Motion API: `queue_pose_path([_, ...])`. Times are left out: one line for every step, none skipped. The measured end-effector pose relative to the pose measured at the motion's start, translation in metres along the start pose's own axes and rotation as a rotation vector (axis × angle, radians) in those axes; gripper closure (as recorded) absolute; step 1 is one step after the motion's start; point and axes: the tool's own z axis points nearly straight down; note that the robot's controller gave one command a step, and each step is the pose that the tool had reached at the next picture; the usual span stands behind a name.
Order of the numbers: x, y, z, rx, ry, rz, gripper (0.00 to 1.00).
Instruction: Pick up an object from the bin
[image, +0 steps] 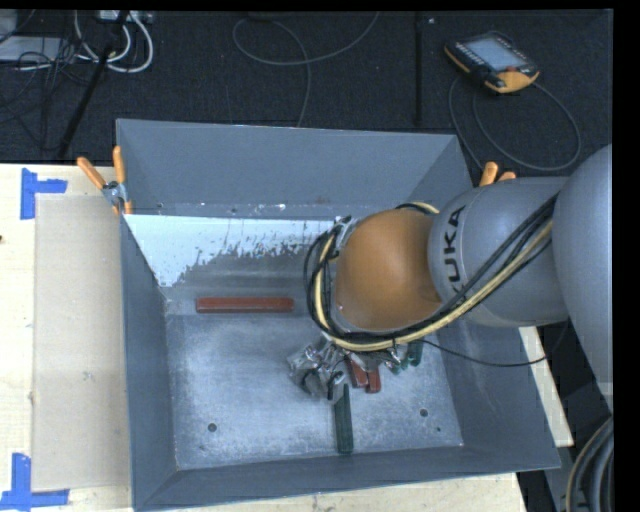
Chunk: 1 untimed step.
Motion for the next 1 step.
queue_pose_path([0.0001,0.0000,0.0000,0.000,0.000,0.001,1.00])
